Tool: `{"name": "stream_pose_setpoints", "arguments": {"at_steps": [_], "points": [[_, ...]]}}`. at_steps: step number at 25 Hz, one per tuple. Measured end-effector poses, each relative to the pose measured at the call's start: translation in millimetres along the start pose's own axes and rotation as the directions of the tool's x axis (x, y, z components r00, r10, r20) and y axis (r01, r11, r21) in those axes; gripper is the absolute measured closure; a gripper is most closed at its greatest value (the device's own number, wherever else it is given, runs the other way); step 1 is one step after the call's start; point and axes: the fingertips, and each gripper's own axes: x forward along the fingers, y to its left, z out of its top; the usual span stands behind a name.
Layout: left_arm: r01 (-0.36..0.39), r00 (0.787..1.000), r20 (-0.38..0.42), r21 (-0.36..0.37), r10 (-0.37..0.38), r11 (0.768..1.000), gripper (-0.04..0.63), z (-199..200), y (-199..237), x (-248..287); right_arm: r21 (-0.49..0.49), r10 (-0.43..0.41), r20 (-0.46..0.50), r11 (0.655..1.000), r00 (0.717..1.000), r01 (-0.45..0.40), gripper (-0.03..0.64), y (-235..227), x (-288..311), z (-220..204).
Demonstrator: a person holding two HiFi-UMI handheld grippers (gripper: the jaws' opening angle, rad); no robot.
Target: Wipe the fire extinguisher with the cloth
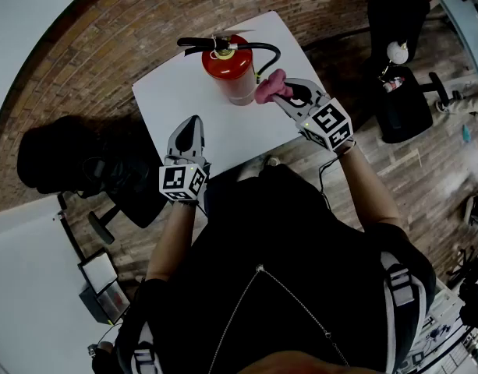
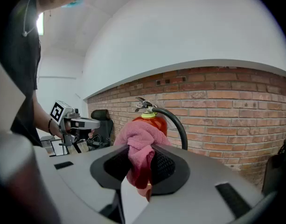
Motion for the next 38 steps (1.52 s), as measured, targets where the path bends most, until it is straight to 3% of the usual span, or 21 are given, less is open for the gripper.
{"name": "stream_pose_setpoints", "arguments": {"at_steps": [18, 25, 38], "points": [[-0.105, 0.994, -0.019, -0.035, 0.104, 0.994, 0.578, -15, 15, -8, -0.111, 0.095, -0.095, 0.988, 0.991, -0.105, 0.505, -22, 61, -1], [-0.123, 0.992, -0.036, -0.044, 0.122, 0.991, 0.578, -21, 20, -10, -0.091, 0.113, -0.144, 0.988, 0.983, -0.127, 0.505, -24, 67, -7], [-0.108, 0.993, -0.059, -0.044, 0.105, 0.993, 0.578, -29, 18, -4, -0.047, 0.131, -0.128, 0.989, 0.983, -0.138, 0.503, -25, 76, -26]]}}
